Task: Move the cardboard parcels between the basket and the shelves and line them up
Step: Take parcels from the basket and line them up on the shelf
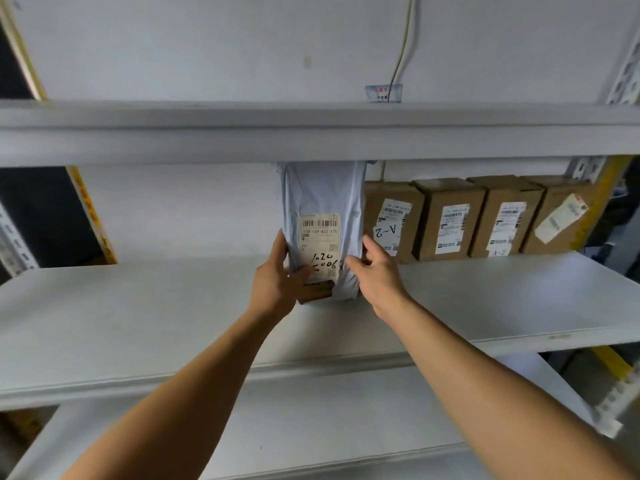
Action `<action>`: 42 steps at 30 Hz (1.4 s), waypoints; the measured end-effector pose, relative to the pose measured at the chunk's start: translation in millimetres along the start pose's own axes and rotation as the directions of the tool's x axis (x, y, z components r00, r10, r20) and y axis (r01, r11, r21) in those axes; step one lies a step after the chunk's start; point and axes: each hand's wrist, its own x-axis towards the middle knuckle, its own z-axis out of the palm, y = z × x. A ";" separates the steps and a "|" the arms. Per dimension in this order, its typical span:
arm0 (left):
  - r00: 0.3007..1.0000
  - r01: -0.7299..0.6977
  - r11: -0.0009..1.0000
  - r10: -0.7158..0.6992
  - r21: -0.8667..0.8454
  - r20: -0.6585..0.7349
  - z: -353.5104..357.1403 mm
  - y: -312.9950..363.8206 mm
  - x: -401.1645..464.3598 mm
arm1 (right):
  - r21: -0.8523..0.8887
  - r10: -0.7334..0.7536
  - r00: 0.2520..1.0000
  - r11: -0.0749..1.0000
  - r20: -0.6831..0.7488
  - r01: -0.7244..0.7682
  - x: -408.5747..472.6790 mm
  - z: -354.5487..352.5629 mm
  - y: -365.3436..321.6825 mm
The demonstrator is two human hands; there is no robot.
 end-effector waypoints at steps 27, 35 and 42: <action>0.995 0.056 0.995 -0.062 -0.080 -0.077 53.2 -54.8 124.9 | -0.270 -0.025 0.946 0.960 -0.324 -0.068 117.1 37.5 33.5; 0.994 0.080 0.995 -0.085 -0.067 -0.074 52.7 -57.3 128.6 | -0.259 -0.015 0.947 0.963 -0.321 -0.072 120.1 38.9 36.7; 0.994 0.102 0.993 -0.104 -0.064 -0.024 50.9 -50.7 126.5 | -0.215 0.004 0.977 0.975 -0.214 -0.052 110.9 26.6 33.5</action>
